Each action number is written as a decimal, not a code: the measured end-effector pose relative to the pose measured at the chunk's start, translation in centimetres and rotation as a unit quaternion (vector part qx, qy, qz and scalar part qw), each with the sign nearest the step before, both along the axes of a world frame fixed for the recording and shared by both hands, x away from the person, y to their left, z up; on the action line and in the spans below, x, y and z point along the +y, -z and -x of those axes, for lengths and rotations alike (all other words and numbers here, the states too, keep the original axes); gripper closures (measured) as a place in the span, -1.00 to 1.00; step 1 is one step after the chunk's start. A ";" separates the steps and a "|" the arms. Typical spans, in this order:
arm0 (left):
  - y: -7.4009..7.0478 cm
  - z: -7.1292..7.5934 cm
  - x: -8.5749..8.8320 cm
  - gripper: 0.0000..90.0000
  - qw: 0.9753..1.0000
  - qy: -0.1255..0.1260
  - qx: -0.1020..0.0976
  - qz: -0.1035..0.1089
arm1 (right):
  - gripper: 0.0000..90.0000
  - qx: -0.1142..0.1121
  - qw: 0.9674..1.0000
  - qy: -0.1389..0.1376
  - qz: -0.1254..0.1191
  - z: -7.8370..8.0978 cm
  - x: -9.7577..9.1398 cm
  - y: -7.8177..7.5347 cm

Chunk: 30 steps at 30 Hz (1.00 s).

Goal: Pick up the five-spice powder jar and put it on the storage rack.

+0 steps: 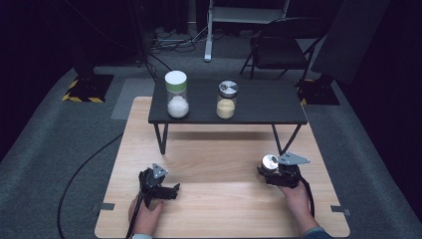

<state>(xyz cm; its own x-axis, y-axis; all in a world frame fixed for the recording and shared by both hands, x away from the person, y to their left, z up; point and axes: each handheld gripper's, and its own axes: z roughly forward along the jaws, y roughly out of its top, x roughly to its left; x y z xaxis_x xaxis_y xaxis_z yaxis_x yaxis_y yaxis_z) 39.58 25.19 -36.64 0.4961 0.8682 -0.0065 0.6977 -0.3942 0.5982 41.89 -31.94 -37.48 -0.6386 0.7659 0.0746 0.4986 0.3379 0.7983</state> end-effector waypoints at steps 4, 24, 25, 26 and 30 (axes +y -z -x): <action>0.0 0.0 0.0 -0.99 1.000 0.000 0.000 0.000 | -0.33 0.001 1.000 -0.002 -0.002 0.0 -0.1 -0.4; 0.0 0.0 0.0 -0.99 1.000 -0.003 0.000 0.000 | -0.33 -0.001 1.000 -0.009 -0.020 0.4 -0.7 -3.6; 0.0 0.0 0.0 -0.99 1.000 -0.003 0.000 0.000 | -0.33 -0.001 1.000 -0.009 -0.020 0.4 -0.7 -3.6; 0.0 0.0 0.0 -0.99 1.000 -0.003 0.000 0.000 | -0.33 -0.002 1.000 -0.009 -0.019 0.4 -0.7 -4.1; 0.0 0.0 0.0 -0.99 1.000 -0.003 0.000 0.000 | -0.33 -0.003 1.000 -0.010 -0.021 0.4 -0.9 -4.8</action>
